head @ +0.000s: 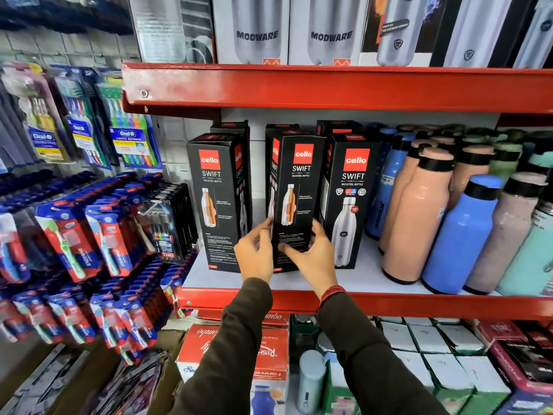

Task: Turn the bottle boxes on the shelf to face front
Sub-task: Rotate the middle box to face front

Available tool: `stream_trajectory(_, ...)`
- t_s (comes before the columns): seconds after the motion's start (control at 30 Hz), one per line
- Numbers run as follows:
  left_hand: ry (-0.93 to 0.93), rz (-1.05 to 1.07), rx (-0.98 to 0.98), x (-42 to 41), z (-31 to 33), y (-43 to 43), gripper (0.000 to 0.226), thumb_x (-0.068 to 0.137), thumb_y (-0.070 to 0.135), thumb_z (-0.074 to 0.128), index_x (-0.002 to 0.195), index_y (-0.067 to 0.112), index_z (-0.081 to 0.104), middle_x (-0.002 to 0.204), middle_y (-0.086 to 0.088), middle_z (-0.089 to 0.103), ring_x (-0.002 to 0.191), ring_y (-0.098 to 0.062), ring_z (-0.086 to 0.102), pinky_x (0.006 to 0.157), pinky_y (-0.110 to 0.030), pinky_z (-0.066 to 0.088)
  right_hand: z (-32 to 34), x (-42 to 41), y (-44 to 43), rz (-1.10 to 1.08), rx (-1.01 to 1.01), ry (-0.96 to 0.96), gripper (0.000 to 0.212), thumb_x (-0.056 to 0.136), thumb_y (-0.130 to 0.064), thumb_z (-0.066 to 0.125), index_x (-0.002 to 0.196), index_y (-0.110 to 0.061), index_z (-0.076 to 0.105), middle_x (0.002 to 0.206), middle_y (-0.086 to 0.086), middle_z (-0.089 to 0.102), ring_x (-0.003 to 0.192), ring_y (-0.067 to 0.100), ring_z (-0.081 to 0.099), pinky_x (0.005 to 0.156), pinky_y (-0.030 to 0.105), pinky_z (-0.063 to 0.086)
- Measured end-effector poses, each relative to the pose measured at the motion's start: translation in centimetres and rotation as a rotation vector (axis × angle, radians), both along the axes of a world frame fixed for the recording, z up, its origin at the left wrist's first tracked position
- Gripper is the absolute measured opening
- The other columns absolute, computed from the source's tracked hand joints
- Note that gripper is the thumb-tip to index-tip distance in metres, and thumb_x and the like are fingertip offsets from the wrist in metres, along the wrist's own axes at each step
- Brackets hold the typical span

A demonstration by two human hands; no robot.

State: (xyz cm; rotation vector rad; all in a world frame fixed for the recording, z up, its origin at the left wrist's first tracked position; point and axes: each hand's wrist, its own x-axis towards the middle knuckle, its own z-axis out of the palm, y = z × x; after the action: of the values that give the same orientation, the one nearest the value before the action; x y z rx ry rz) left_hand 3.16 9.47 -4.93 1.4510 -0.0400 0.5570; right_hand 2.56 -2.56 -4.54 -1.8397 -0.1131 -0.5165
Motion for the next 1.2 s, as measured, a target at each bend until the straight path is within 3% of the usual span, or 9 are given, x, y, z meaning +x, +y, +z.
stream_trajectory(0.23, -0.056, 0.032, -0.108, -1.2, -0.3, -0.6, 0.038, 0.089, 0.023, 0.047, 0.115, 0.019, 0.075, 0.110, 0.011, 0.076, 0.112, -0.005, 0.069, 0.100, -0.045, 0.055, 0.9, 0.3, 0.8, -0.135, -0.041, -0.034, 0.078, 0.056, -0.049, 0.088, 0.122, -0.025, 0.053, 0.112, -0.007, 0.068, 0.105, 0.010, 0.065, 0.086, 0.022, 0.055)
stream_trajectory(0.4, -0.115, 0.057, -0.037, -1.2, -0.5, -0.2, 0.040, 0.094, 0.012, 0.046, 0.126, 0.026, 0.067, 0.115, 0.010, 0.074, 0.106, -0.018, 0.071, 0.097, -0.038, 0.056, 1.2, 0.4, 0.4, -0.121, -0.026, -0.024, 0.085, 0.050, -0.047, 0.085, 0.125, -0.026, 0.051, 0.113, -0.007, 0.068, 0.105, 0.010, 0.065, 0.090, 0.030, 0.056)
stream_trajectory(0.53, -0.115, 0.107, 0.140, 0.3, -0.5, 0.4, 0.045, 0.103, 0.007, 0.040, 0.147, 0.015, 0.046, 0.142, 0.001, 0.056, 0.115, 0.012, 0.056, 0.094, 0.001, 0.037, 1.3, 0.2, 0.1, -0.100, 0.019, -0.011, 0.076, 0.049, -0.047, 0.080, 0.118, -0.036, 0.048, 0.099, -0.028, 0.061, 0.097, -0.019, 0.057, 0.075, 0.000, 0.046)
stream_trajectory(0.6, -0.060, 0.058, 0.206, 1.3, -0.7, 0.6, 0.045, 0.105, 0.012, 0.040, 0.149, 0.011, 0.041, 0.145, -0.004, 0.053, 0.121, 0.008, 0.046, 0.091, 0.008, 0.028, 1.3, 0.2, -0.1, -0.070, 0.040, -0.030, 0.077, 0.050, -0.045, 0.080, 0.120, -0.042, 0.047, 0.095, -0.039, 0.056, 0.096, -0.027, 0.051, 0.070, -0.007, 0.038)
stream_trajectory(0.67, -0.010, 0.010, 0.221, 1.7, -1.0, 0.7, 0.045, 0.105, 0.017, 0.041, 0.149, 0.011, 0.040, 0.141, -0.005, 0.055, 0.125, -0.005, 0.046, 0.091, 0.003, 0.029, 1.1, 0.4, -0.2, -0.012, 0.040, -0.019, 0.086, 0.052, -0.046, 0.079, 0.130, -0.037, 0.045, 0.105, -0.043, 0.054, 0.102, -0.028, 0.048, 0.078, -0.006, 0.038)
stream_trajectory(0.8, 0.026, 0.014, 0.207, 1.8, -1.9, 0.8, 0.040, 0.104, 0.020, 0.044, 0.143, 0.016, 0.045, 0.119, 0.007, 0.057, 0.113, -0.014, 0.055, 0.086, -0.003, 0.036, 0.9, 1.0, -0.7, 0.121, 0.007, 0.038, 0.104, 0.062, -0.039, 0.074, 0.152, -0.030, 0.023, 0.144, -0.016, 0.046, 0.134, 0.002, 0.043, 0.111, 0.024, 0.037)
stream_trajectory(0.9, 0.031, 0.027, 0.185, 1.8, -2.1, 1.0, 0.037, 0.103, 0.022, 0.048, 0.140, 0.019, 0.048, 0.118, 0.005, 0.059, 0.112, -0.013, 0.056, 0.093, -0.022, 0.038, 0.8, 1.2, -0.6, 0.179, -0.006, 0.048, 0.098, 0.073, -0.025, 0.072, 0.153, -0.034, 0.018, 0.137, -0.019, 0.046, 0.131, 0.003, 0.046, 0.110, 0.025, 0.037)
stream_trajectory(1.1, 0.007, 0.062, 0.175, 1.5, -1.6, 0.6, 0.033, 0.100, 0.019, 0.055, 0.133, 0.019, 0.054, 0.118, 0.005, 0.061, 0.115, -0.015, 0.060, 0.096, -0.023, 0.046, 0.4, 1.7, -0.3, 0.133, -0.091, 0.026, 0.077, 0.092, -0.004, 0.054, 0.152, -0.037, 0.017, 0.130, -0.014, 0.048, 0.113, 0.006, 0.056, 0.091, 0.008, 0.042)
stream_trajectory(1.2, 0.030, 0.088, 0.191, 1.6, -1.7, 0.3, 0.033, 0.100, 0.020, 0.055, 0.132, 0.017, 0.053, 0.119, 0.001, 0.064, 0.116, -0.023, 0.062, 0.102, -0.037, 0.050, 0.3, 2.0, -0.3, 0.128, -0.127, 0.035, 0.073, 0.094, -0.002, 0.050, 0.152, -0.035, 0.020, 0.141, -0.003, 0.051, 0.123, 0.013, 0.055, 0.104, 0.025, 0.044)
